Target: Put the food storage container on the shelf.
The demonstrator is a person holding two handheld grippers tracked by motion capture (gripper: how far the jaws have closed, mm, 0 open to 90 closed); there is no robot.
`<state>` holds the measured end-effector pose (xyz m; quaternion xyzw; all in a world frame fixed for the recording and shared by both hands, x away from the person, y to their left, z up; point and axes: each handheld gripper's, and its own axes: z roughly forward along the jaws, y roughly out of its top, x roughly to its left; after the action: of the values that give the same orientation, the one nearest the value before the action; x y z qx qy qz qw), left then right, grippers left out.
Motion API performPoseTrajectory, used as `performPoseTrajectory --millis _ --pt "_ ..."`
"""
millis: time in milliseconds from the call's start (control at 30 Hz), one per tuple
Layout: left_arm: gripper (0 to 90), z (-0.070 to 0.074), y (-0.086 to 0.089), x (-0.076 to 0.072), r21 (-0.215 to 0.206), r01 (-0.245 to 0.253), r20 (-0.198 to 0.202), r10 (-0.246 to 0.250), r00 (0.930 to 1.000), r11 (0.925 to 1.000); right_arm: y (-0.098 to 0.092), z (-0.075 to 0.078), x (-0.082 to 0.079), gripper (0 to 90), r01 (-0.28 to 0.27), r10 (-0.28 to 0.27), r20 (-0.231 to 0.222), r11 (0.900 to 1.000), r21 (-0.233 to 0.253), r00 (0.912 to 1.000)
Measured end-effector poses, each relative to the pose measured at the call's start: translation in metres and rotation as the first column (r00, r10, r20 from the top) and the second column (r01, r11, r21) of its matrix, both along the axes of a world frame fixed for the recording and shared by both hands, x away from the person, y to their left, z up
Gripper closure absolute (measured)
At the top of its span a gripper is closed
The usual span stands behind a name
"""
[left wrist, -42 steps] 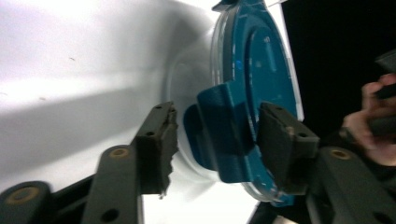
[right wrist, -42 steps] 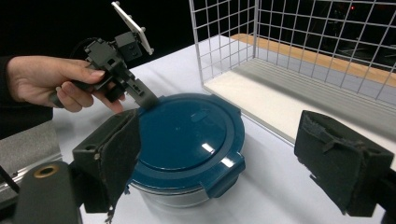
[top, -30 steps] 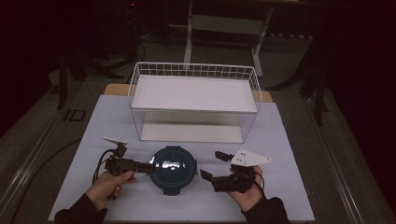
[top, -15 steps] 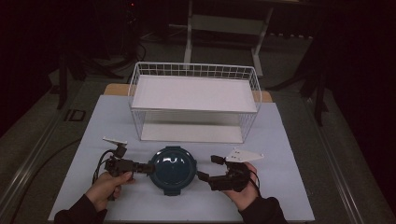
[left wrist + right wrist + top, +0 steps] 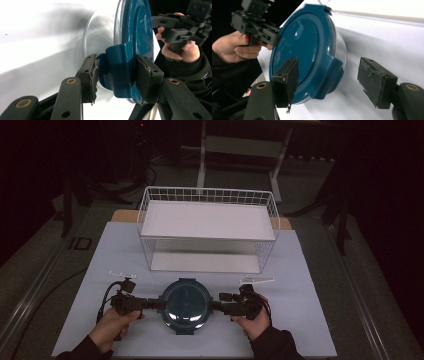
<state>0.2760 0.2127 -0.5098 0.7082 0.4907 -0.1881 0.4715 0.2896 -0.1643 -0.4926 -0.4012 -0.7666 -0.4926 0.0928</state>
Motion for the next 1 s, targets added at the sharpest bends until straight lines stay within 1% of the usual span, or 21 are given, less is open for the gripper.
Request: performPoseTrajectory --millis 33,100,133,167,200,267,367,400,433,500,533,567,600,633,733,767,800,900,967,1000 --pt "55.4 0.0 0.0 -0.001 0.001 -0.001 0.009 0.001 1.0 1.0 0.0 -0.002 0.001 34.7 -0.004 0.004 -0.022 1.0 0.003 0.9998" --pt "55.5 0.0 0.0 -0.001 0.001 -0.001 0.009 0.001 1.0 1.0 0.001 -0.004 0.001 34.7 -0.004 0.004 -0.027 1.0 0.001 0.9996" --pt "55.5 0.001 0.0 -0.004 0.004 0.005 0.024 -0.005 0.9997 1.0 0.001 -0.004 0.001 36.4 -0.004 0.004 -0.027 1.0 0.001 0.9996" --pt "55.8 0.001 0.0 -0.006 0.009 0.007 0.031 -0.008 0.9995 0.9999 0.001 -0.008 0.002 39.0 -0.013 0.014 -0.065 1.0 0.02 0.9978" --pt "56.0 0.002 0.0 -0.007 0.011 0.008 0.035 -0.009 0.9994 0.9999 0.002 -0.011 0.001 40.8 -0.026 0.028 -0.079 0.999 0.028 0.9964" --pt "56.1 0.003 0.0 -0.009 0.017 0.011 0.046 -0.011 0.9989 0.9998 0.003 -0.012 0.001 40.9 -0.027 0.029 -0.087 0.999 0.026 0.9958" --pt "56.4 0.004 -0.001 -0.012 0.023 0.02 0.06 -0.022 0.998 0.9995 0.004 -0.016 0.001 43.2 -0.037 0.041 -0.117 0.998 0.041 0.9923" --pt "56.6 0.004 -0.001 -0.013 0.026 0.019 0.064 -0.021 0.9977 0.9995 0.005 -0.017 0.001 46.1 -0.046 0.052 -0.126 0.998 0.049 0.9907" --pt "56.6 0.005 -0.001 -0.014 0.026 0.018 0.066 -0.02 0.9976 0.9995 0.005 -0.017 0.0 46.2 -0.053 0.059 -0.129 0.997 0.051 0.9899" --pt "56.6 0.005 -0.002 -0.015 0.027 0.015 0.073 -0.017 0.9972 0.9995 0.006 -0.017 0.0 46.7 -0.049 0.055 -0.131 0.998 0.05 0.9898" --pt "56.6 0.005 -0.002 -0.015 0.029 0.013 0.072 -0.015 0.9973 0.9995 0.006 -0.018 -0.001 51.9 -0.057 0.066 -0.145 0.996 0.062 0.9873" --pt "56.6 0.005 -0.002 -0.017 0.03 0.008 0.076 -0.01 0.997 0.9995 0.006 -0.018 -0.001 51.9 -0.057 0.066 -0.145 0.996 0.062 0.9873" --pt "56.6 0.006 -0.003 -0.018 0.028 -0.001 0.078 -0.001 0.997 0.9996 0.005 -0.019 -0.001 54.7 -0.061 0.072 -0.155 0.995 0.074 0.9853" --pt "56.7 0.006 -0.004 -0.022 0.029 -0.016 0.088 0.014 0.996 0.9994 0.005 -0.019 -0.001 55.0 -0.063 0.075 -0.157 0.995 0.08 0.9847" --pt "56.7 0.007 -0.006 -0.025 0.036 -0.029 0.091 0.025 0.9955 0.9989 0.004 -0.02 -0.002 55.4 -0.056 0.069 -0.162 0.995 0.084 0.9844" --pt "56.4 0.008 -0.007 -0.026 0.046 -0.033 0.094 0.029 0.9952 0.9984 0.003 -0.021 -0.003 55.9 -0.058 0.074 -0.167 0.994 0.097 0.9831" --pt "56.0 0.01 -0.008 -0.028 0.063 -0.045 0.089 0.039 0.9953 0.997 0.004 -0.021 -0.005 56.1 -0.054 0.07 -0.17 0.994 0.097 0.983" --pt "56.0 0.01 -0.008 -0.029 0.065 -0.05 0.087 0.044 0.9953 0.9966 0.005 -0.018 -0.006 56.4 -0.056 0.07 -0.162 0.994 0.089 0.9843" --pt "56.1 0.011 -0.009 -0.03 0.068 -0.054 0.095 0.048 0.9944 0.9962 0.005 -0.019 -0.007 56.7 -0.056 0.071 -0.161 0.994 0.096 0.9843" --pt "56.2 0.012 -0.01 -0.031 0.075 -0.06 0.093 0.053 0.9943 0.9954 0.004 -0.02 -0.007 56.7 -0.042 0.06 -0.171 0.993 0.108 0.9834"
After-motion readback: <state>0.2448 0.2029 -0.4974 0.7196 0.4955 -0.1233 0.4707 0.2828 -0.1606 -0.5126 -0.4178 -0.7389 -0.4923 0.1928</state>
